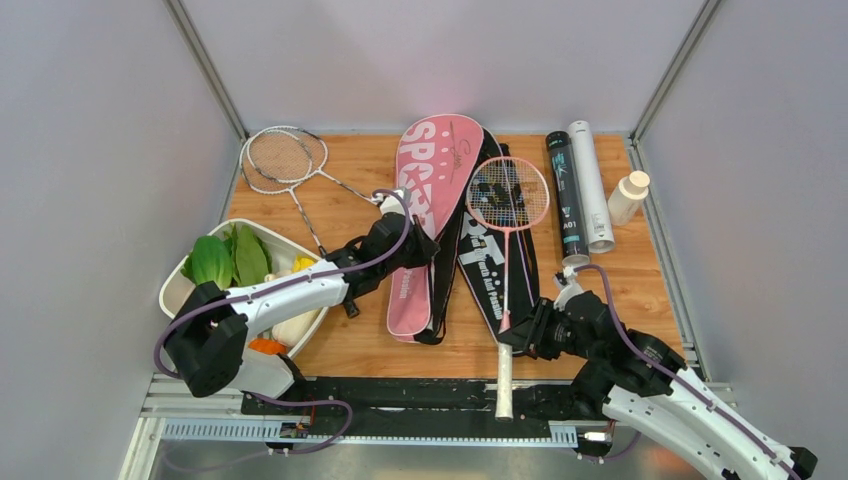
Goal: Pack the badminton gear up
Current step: Pick up the racket from the center of the board, then place the racket in the racket bag.
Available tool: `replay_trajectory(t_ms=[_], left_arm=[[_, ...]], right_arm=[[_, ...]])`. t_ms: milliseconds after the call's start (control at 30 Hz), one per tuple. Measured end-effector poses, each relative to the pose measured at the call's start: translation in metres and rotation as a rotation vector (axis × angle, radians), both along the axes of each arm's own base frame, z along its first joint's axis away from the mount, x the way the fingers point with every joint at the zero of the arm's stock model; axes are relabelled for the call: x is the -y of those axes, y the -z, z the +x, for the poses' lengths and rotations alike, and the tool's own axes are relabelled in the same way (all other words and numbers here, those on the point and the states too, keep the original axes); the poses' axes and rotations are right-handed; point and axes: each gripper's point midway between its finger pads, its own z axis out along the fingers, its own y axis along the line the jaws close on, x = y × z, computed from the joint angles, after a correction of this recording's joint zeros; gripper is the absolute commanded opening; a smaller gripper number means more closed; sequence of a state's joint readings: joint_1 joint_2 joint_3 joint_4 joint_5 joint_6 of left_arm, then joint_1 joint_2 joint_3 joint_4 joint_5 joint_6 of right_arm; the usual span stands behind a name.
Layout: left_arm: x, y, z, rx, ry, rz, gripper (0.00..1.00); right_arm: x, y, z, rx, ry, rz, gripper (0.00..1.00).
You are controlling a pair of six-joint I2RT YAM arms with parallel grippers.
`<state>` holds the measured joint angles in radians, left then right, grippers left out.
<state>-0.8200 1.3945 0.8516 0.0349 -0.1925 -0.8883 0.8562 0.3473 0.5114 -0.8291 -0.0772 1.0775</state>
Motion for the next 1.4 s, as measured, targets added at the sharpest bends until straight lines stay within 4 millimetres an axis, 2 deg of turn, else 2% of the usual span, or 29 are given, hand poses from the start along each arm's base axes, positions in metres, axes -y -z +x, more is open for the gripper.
replay_trajectory(t_ms=[233, 433, 767, 1067, 1400], left_arm=[[-0.001, 0.0, 0.0, 0.005, -0.002, 0.013, 0.0], [-0.005, 0.001, 0.002, 0.015, -0.007, 0.055, 0.0], [-0.008, -0.004, 0.005, 0.029, -0.008, 0.09, 0.0], [-0.011, -0.018, 0.012, 0.044, -0.032, 0.147, 0.0], [-0.022, -0.005, 0.016, 0.04, -0.053, 0.245, 0.0]], right_arm=[[0.008, 0.008, -0.006, -0.019, -0.012, -0.05, 0.0], [0.014, -0.006, -0.009, 0.006, -0.009, -0.046, 0.0], [0.014, -0.009, -0.011, 0.009, -0.021, -0.033, 0.0], [0.016, -0.017, -0.016, 0.025, -0.018, 0.016, 0.0], [0.021, -0.013, -0.023, 0.006, -0.031, 0.007, 0.0]])
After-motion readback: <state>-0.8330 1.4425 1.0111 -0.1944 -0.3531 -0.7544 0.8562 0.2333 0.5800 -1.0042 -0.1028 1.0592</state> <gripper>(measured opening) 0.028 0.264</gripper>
